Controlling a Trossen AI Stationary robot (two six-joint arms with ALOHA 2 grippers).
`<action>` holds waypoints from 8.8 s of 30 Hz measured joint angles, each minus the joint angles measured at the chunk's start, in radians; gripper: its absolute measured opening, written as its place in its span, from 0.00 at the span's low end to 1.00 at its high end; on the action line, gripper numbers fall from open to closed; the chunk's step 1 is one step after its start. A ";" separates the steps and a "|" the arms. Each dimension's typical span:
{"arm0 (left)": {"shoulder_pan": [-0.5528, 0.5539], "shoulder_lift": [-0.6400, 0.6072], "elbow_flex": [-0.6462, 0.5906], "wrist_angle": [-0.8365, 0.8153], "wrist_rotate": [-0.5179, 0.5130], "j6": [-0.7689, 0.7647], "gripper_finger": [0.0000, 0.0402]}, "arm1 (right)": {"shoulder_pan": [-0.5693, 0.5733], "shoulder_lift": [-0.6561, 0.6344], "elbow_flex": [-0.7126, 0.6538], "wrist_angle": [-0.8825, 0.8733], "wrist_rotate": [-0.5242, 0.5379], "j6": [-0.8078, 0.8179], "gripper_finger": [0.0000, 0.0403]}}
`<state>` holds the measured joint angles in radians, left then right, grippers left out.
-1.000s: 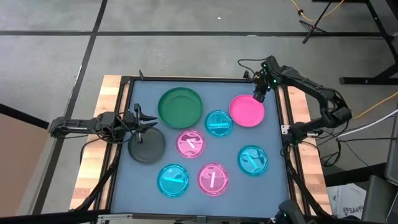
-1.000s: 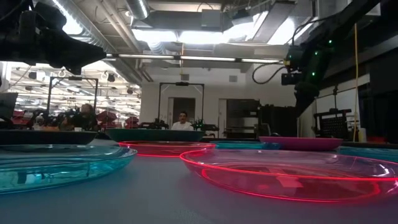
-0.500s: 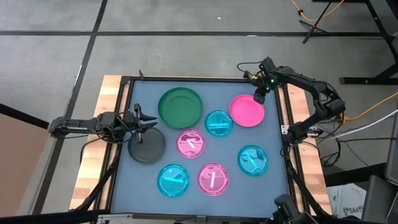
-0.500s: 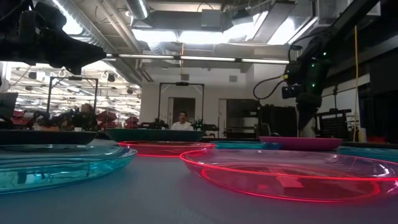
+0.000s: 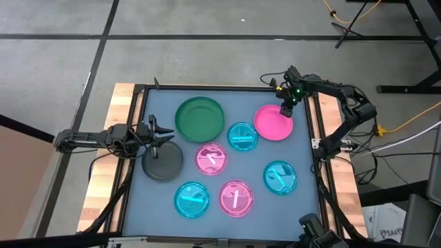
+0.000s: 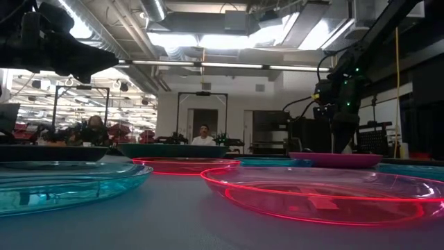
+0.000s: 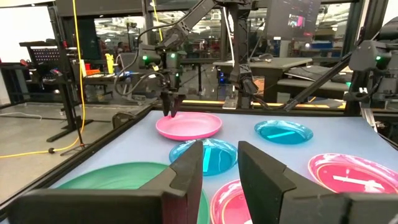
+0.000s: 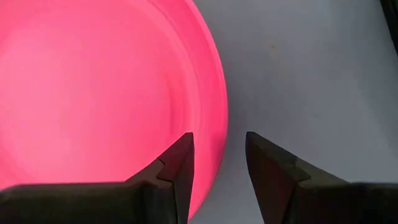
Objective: Stack plastic plates
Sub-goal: Stack the top right pink plate on the green plate, then stack the black plate on the pink plate
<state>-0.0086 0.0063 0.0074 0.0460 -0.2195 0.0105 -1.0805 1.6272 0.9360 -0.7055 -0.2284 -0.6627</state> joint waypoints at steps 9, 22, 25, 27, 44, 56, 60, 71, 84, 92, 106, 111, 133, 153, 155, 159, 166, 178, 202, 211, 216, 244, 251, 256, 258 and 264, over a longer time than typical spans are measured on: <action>0.000 0.000 0.000 0.000 0.000 0.000 0.23 | 0.000 0.012 -0.023 0.005 0.000 -0.001 0.34; 0.000 0.000 0.000 0.000 0.000 0.000 0.23 | 0.020 0.029 -0.027 0.020 0.018 -0.023 0.19; 0.000 0.000 0.000 0.000 0.000 0.000 0.23 | 0.020 0.029 -0.027 0.027 0.017 -0.023 0.12; 0.000 0.000 0.000 0.000 0.000 0.000 0.23 | 0.020 0.029 -0.027 0.029 0.015 -0.022 0.07; 0.000 0.000 0.000 0.000 0.000 0.000 0.23 | 0.020 0.027 -0.026 0.029 -0.021 -0.022 0.01; 0.000 0.000 0.000 0.000 0.000 0.000 0.23 | 0.020 0.029 0.031 0.023 -0.109 -0.025 0.00; 0.000 0.000 0.000 0.000 0.000 0.000 0.23 | 0.020 0.029 0.064 0.023 -0.121 -0.021 0.00; 0.000 0.000 0.000 0.000 0.000 0.000 0.23 | 0.020 0.029 0.170 -0.029 -0.127 -0.015 0.00; 0.000 0.000 0.000 0.000 -0.001 0.000 0.23 | 0.021 0.029 0.266 -0.071 -0.227 0.039 0.00; 0.000 0.000 0.000 0.000 -0.004 0.000 0.23 | 0.045 0.029 0.286 -0.042 -0.302 0.142 0.00; 0.000 0.000 0.000 0.000 -0.005 0.001 0.23 | 0.252 0.029 0.286 0.226 -0.314 0.341 0.00; 0.000 0.000 0.000 0.000 -0.005 0.001 0.23 | 0.334 0.029 0.286 0.390 -0.313 0.439 0.00; 0.000 0.000 0.000 0.000 -0.004 0.000 0.23 | 0.579 0.136 0.287 0.861 -0.076 0.633 0.00; 0.000 0.000 0.000 0.000 -0.004 0.000 0.23 | 0.577 0.439 0.446 0.905 -0.104 0.683 0.00; 0.000 0.000 0.000 0.000 -0.004 0.000 0.23 | 0.577 0.440 0.446 0.888 -0.090 0.681 0.00; 0.000 0.000 0.000 0.000 -0.004 0.000 0.23 | 0.576 0.440 0.447 0.859 -0.047 0.649 0.00; 0.000 0.000 0.000 0.000 -0.004 0.000 0.23 | 0.577 0.440 0.447 0.825 -0.018 0.632 0.00; 0.000 0.000 0.000 0.000 -0.004 0.000 0.23 | 0.577 0.440 0.447 0.821 -0.018 0.631 0.00; 0.000 0.000 0.000 0.000 -0.004 0.000 0.23 | 0.577 0.440 0.447 0.822 -0.018 0.631 0.00; 0.000 0.000 0.000 0.000 -0.004 0.000 0.23 | 0.577 0.440 0.447 0.822 -0.019 0.631 0.00; 0.000 0.000 0.000 0.000 -0.004 0.000 0.23 | 0.577 0.439 0.447 0.823 -0.025 0.631 0.00; 0.000 0.000 0.000 0.000 -0.004 -0.001 0.23 | 0.577 0.439 0.447 0.828 -0.069 0.631 0.14; 0.000 0.000 0.000 0.000 -0.004 -0.065 0.23 | 0.576 0.439 0.447 0.828 -0.112 0.551 0.14; 0.000 0.000 0.000 0.000 -0.004 -0.117 0.23 | 0.576 0.439 0.447 0.827 -0.158 0.495 0.14; 0.000 0.000 0.000 0.001 -0.012 -0.135 0.23 | 0.576 0.432 0.446 0.817 -0.167 0.468 0.14; 0.000 0.000 0.000 0.014 -0.095 -0.169 0.23 | 0.576 0.356 0.446 0.714 -0.164 0.321 0.14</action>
<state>-0.0090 0.0063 0.0072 0.0602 -0.3146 -0.1583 -0.5045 1.9834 1.3815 0.0082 -0.3928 -0.3417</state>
